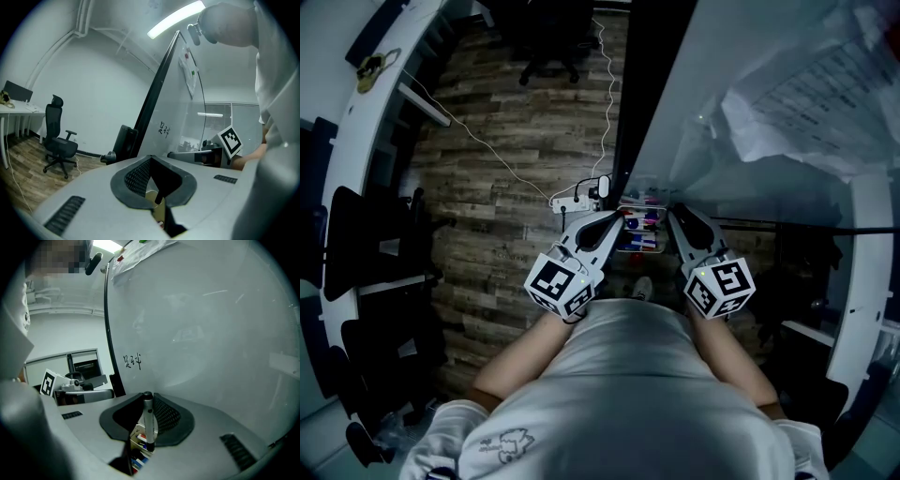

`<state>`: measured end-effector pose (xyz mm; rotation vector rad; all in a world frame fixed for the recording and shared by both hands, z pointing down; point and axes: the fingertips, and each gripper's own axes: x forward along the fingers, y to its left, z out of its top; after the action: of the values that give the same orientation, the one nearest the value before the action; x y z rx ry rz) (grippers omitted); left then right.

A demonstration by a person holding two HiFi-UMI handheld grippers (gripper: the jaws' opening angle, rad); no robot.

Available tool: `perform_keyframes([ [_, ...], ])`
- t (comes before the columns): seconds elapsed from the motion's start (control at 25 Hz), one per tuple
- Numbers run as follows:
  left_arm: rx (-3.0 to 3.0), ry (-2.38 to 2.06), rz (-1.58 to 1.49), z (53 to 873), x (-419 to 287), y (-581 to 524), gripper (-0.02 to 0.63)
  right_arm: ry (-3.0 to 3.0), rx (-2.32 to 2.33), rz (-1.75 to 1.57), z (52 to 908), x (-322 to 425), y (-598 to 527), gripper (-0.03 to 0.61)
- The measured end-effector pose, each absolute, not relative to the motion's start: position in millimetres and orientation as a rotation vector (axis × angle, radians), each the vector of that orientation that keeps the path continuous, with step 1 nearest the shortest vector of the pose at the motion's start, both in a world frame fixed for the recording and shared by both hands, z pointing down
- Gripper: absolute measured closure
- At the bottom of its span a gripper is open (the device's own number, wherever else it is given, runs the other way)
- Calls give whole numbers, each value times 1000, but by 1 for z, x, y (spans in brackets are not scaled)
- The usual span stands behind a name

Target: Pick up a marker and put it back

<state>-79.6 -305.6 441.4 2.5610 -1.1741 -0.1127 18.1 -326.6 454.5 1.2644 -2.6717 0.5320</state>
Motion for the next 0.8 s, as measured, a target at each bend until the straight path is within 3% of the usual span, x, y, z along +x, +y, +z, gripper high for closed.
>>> perform_keyframes([
  [0.8, 2523, -1186, -128, 449, -82, -306, 609, -2680, 1180, 558, 464, 9, -325, 503],
])
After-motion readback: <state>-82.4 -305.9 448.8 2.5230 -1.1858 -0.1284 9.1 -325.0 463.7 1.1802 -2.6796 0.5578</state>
